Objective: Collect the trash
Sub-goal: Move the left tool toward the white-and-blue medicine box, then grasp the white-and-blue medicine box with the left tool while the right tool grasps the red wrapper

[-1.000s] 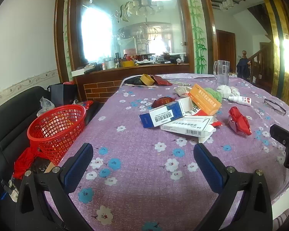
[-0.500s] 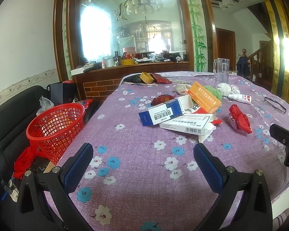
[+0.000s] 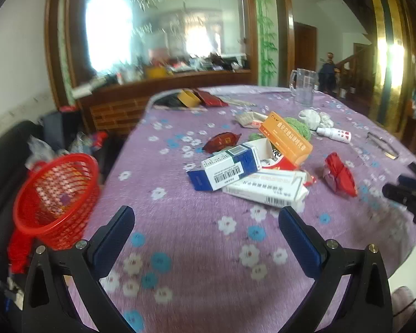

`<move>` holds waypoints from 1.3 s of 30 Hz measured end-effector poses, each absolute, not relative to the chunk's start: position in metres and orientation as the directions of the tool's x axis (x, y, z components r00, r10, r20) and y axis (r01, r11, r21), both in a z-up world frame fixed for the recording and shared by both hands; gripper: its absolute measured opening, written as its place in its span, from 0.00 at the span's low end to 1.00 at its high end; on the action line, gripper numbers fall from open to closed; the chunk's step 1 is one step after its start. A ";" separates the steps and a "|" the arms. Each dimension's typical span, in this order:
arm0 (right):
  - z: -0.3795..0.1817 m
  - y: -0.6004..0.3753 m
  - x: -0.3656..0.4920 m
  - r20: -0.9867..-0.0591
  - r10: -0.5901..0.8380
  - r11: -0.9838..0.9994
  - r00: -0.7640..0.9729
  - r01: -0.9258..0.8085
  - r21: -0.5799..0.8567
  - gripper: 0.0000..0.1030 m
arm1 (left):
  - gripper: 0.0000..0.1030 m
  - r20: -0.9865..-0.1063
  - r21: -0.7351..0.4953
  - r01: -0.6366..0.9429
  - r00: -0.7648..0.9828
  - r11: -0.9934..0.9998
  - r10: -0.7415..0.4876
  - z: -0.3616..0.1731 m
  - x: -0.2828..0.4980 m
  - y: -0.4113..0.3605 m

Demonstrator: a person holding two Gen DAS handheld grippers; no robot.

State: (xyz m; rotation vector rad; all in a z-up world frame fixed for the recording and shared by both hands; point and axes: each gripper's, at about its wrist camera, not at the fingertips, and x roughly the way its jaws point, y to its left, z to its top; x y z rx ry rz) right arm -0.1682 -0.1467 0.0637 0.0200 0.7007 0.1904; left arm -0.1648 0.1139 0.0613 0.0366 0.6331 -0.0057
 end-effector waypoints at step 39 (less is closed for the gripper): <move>0.033 -0.143 -0.065 -0.750 0.317 0.948 0.580 -0.193 0.252 0.72 | 0.54 -0.773 -0.081 0.284 0.587 0.955 -0.240 0.039 -0.037 0.099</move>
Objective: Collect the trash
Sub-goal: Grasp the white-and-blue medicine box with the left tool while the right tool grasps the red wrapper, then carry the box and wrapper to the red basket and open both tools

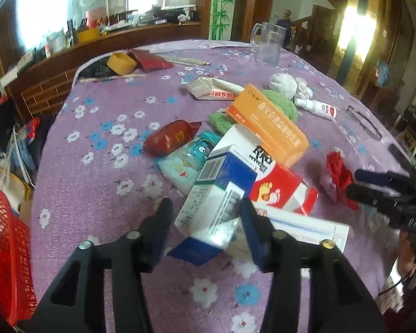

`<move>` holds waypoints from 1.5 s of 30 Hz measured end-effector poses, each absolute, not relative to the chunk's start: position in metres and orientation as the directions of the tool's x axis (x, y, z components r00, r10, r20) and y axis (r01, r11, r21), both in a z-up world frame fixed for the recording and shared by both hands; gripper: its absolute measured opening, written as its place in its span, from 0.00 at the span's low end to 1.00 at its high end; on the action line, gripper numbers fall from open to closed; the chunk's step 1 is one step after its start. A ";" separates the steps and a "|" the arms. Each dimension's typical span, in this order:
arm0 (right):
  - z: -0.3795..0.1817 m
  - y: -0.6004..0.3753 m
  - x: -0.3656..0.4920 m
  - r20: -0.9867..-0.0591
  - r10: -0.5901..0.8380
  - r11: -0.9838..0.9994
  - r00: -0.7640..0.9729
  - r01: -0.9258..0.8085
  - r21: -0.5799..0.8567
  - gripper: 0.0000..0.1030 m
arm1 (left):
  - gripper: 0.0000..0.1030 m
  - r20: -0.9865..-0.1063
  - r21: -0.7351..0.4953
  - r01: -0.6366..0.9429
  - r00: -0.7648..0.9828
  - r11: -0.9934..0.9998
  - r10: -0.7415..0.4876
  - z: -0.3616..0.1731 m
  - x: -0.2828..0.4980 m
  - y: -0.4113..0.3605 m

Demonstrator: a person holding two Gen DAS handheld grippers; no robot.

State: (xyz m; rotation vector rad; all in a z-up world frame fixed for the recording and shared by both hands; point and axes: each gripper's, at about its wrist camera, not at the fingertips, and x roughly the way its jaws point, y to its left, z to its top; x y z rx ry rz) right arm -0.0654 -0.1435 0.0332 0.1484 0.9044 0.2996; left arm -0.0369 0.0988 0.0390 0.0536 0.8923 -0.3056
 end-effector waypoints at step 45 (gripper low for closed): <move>0.092 -0.058 -0.086 -0.675 0.533 0.836 0.511 -0.440 0.327 0.29 | 0.39 -0.632 -0.101 -0.082 0.775 0.991 -0.001 0.088 -0.120 0.202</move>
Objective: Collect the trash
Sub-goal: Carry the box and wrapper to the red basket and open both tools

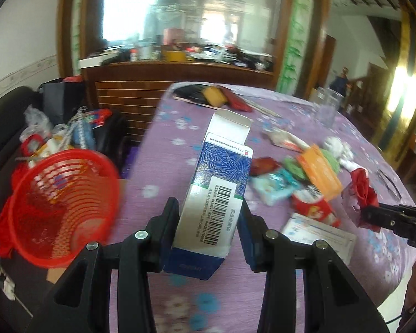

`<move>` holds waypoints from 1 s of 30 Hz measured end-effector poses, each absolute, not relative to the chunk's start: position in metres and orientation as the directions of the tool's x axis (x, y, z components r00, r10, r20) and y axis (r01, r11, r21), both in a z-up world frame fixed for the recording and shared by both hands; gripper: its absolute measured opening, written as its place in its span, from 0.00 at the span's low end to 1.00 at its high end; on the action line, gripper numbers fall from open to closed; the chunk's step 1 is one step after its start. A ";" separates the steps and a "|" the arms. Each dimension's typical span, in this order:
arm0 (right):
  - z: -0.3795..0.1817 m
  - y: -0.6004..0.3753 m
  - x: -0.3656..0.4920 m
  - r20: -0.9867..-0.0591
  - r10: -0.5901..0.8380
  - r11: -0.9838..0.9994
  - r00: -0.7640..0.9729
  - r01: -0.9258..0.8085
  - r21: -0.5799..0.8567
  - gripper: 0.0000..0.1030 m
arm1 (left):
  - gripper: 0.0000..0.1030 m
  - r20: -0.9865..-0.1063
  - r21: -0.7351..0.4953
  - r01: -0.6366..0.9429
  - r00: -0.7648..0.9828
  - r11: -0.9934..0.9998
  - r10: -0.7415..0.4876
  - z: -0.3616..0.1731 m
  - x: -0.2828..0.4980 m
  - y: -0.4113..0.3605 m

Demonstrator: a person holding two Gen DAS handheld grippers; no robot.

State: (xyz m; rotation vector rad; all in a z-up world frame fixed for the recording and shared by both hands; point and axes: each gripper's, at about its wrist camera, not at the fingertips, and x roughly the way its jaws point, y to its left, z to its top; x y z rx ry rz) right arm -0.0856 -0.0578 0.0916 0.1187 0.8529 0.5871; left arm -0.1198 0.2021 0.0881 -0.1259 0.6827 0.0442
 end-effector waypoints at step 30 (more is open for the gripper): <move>0.080 0.248 -0.029 -0.693 0.687 0.628 0.217 -0.658 0.416 0.55 | 0.69 -0.666 -0.153 -0.496 0.691 0.855 0.281 0.069 -0.157 0.384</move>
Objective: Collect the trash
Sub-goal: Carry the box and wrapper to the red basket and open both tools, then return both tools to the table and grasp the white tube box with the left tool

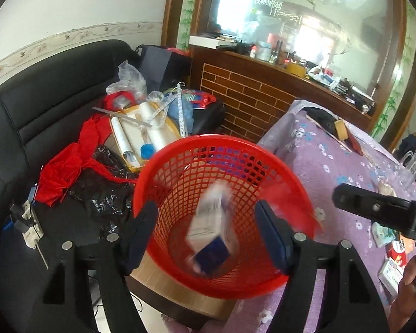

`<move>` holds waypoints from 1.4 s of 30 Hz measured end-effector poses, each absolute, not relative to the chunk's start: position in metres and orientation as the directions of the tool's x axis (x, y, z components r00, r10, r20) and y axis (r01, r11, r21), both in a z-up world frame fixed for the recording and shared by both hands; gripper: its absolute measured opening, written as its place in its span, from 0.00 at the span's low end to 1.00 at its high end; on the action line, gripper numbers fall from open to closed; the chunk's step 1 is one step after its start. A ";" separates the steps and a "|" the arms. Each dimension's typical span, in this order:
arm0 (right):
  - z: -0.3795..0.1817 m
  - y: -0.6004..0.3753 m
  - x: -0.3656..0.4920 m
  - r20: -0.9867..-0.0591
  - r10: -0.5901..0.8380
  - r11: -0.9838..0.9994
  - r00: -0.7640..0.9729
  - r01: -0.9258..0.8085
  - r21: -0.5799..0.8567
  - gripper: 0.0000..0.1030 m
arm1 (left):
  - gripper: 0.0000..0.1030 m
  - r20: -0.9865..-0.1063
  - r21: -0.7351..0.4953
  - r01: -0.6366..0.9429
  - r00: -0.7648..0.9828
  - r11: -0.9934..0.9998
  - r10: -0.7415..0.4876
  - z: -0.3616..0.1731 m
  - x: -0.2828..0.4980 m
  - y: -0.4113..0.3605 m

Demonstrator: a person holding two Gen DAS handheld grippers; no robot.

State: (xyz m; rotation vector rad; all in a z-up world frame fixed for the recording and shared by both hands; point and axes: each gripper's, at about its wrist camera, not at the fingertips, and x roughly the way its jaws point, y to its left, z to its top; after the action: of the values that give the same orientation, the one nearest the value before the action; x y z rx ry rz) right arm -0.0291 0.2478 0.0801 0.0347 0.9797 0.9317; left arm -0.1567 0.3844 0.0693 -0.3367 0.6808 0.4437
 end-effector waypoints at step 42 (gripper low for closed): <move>0.020 -0.076 -0.083 -0.635 0.696 0.718 0.335 -0.326 0.615 0.40 | 0.80 -0.737 -0.308 -0.033 0.641 0.951 -0.216 0.045 -0.138 0.159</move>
State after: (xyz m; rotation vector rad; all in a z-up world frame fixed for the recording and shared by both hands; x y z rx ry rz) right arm -0.0831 -0.0763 0.0196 0.4159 1.0290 0.6918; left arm -0.1385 0.1586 0.0454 -0.3070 0.8725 -0.1063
